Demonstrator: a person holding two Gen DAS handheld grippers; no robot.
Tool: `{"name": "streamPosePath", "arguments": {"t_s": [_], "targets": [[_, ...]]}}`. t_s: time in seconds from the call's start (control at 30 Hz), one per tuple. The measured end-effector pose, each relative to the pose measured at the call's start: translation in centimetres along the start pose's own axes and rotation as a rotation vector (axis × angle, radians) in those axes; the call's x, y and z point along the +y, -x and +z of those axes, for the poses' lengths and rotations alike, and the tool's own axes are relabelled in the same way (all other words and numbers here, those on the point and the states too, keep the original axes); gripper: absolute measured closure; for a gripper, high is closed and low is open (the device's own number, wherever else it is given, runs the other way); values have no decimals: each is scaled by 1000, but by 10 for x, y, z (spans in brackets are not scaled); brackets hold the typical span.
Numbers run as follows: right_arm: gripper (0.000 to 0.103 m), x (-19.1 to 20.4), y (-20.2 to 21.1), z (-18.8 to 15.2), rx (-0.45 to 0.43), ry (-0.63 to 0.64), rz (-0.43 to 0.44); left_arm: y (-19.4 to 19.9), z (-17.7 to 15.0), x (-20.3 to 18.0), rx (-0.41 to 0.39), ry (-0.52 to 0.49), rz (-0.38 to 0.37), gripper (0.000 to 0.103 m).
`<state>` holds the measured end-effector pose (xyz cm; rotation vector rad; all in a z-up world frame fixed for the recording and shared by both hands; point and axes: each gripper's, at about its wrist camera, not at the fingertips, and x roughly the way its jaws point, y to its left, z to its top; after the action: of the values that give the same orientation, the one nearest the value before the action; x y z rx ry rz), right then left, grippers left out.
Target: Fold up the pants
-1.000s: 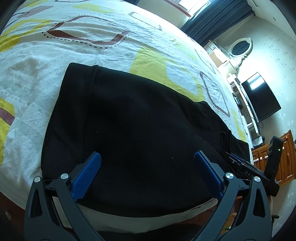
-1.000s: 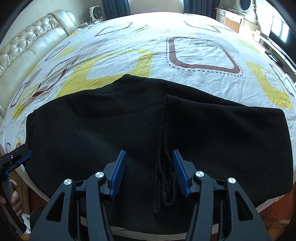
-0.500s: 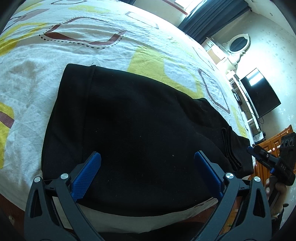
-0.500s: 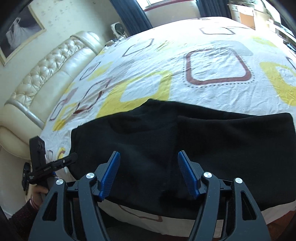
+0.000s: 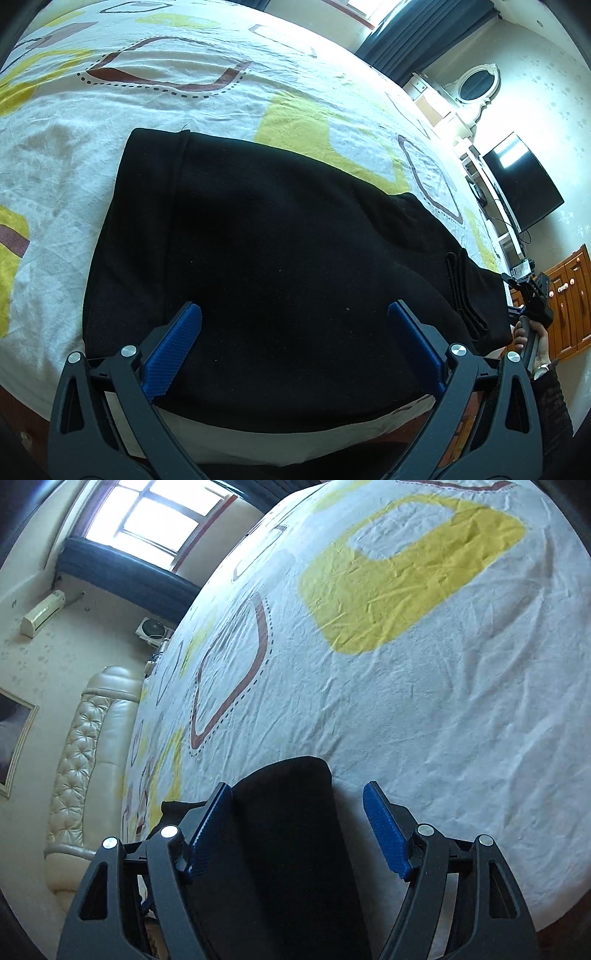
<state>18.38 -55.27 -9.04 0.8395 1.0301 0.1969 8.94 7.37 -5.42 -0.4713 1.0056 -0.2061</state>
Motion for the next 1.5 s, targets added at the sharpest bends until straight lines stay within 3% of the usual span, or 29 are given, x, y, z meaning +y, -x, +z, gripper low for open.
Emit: {"name": "streamPosePath", "arguments": {"t_s": [0.03,0.17,0.23,0.33,0.47,0.67,0.77,0.8,0.83,0.87,1.0,1.1,1.13,1.17,1.33,1.5], "targets": [[61,-3,-5,0,12,-15,24,0,0,0,0,-2,2,3],[74,-11,-13,-2,29,-35,36,-1,-1,-1,-2,-8,8,3],[75,-16,-13,-2,34,-54,63,-2,-1,-1,-3,-15,13,3],[73,-18,-10,-5,19,-79,93,-3,-1,-3,-1,-28,19,3],[57,-31,6,-17,13,-138,201,-2,1,1,0,-12,5,3],[42,-47,30,-62,80,-148,287,0,2,6,-3,21,-25,3],[43,-51,34,-81,113,-141,313,0,1,5,-3,16,-19,3],[48,-52,35,-84,107,-135,307,0,1,4,-2,14,-18,3],[63,-54,35,-87,103,-126,283,0,1,4,-2,13,-18,3],[70,-55,33,-89,104,-130,258,0,1,4,-2,13,-19,3],[71,-52,33,-89,89,-136,229,1,1,6,-3,18,-29,3],[51,-37,36,-87,63,-137,198,2,3,6,2,22,-41,3],[32,-32,41,-87,47,-132,178,4,4,7,5,23,-48,3],[28,-23,46,-87,20,-123,149,5,5,7,7,25,-61,3],[24,43,65,-89,-136,2,-107,19,13,14,12,92,-176,3],[19,110,58,-113,-202,119,-174,60,30,34,-91,142,-276,3]]}}
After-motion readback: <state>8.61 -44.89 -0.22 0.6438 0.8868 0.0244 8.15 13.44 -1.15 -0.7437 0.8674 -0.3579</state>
